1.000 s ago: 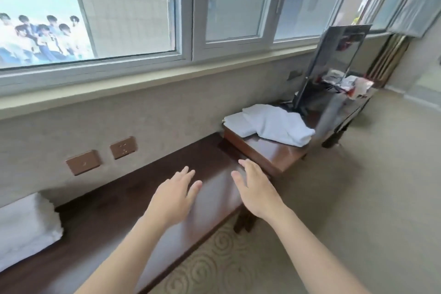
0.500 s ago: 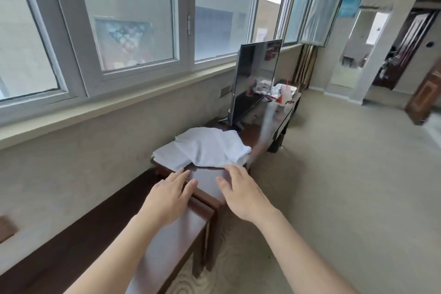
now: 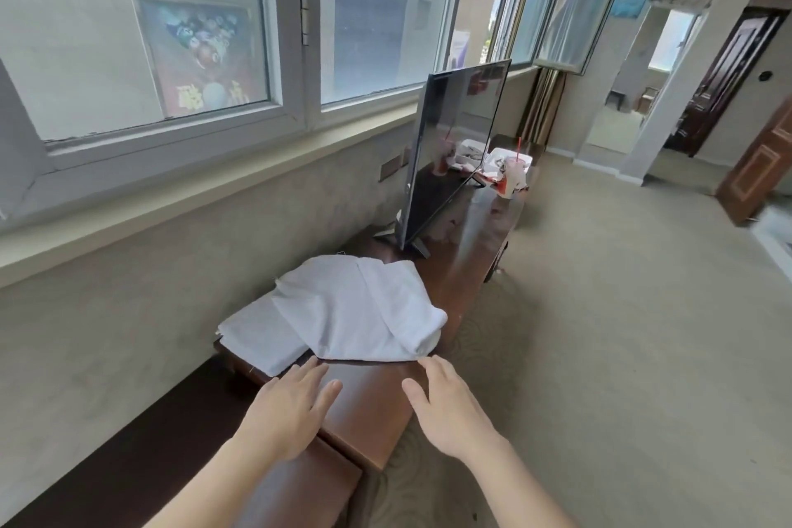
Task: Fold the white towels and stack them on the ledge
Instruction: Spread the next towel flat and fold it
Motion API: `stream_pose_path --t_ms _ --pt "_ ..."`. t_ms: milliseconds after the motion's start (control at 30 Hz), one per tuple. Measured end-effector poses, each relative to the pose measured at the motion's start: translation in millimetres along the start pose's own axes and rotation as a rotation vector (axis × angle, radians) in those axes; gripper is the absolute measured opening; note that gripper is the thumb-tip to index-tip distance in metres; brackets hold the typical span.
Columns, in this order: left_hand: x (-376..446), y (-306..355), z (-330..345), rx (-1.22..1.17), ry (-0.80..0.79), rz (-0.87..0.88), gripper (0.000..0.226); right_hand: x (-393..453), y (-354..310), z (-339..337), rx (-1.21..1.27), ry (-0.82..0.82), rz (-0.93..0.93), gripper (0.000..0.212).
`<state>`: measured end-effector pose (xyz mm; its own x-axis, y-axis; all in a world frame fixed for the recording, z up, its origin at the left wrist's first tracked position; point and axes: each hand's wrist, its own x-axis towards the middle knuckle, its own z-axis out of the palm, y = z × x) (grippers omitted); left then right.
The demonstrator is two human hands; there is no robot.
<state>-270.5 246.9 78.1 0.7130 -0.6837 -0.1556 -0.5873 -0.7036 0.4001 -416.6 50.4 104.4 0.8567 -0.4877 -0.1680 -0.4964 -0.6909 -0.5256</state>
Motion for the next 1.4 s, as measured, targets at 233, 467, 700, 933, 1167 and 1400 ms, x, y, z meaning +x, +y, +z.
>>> stream_pose_path --t_ms 233,467,700,933,1167,1400 --pt "90.5 -10.3 15.8 -0.035 -0.033 -0.17 0.051 136.9 27.2 11.1 -0.065 -0.109 -0.03 0.056" --pt "211.8 -8.6 48.4 -0.048 -0.05 -0.43 0.063 276.6 51.0 27.6 -0.203 -0.186 -0.103 0.058" --pt "282.0 -18.7 63.4 -0.101 -0.001 -0.628 0.08 372.9 68.2 52.1 -0.354 -0.213 -0.036 0.068" --pt "308.9 -45.5 70.9 -0.11 0.024 -0.76 0.09 407.1 66.2 81.9 -0.426 -0.164 0.052 0.098" --pt "310.6 -45.1 75.8 -0.137 0.222 -0.703 0.048 402.8 63.0 89.7 -0.348 0.071 -0.124 0.07" --pt "314.3 -33.0 59.9 -0.041 0.225 -0.562 0.033 406.5 56.9 76.9 -0.341 0.028 -0.189 0.067"
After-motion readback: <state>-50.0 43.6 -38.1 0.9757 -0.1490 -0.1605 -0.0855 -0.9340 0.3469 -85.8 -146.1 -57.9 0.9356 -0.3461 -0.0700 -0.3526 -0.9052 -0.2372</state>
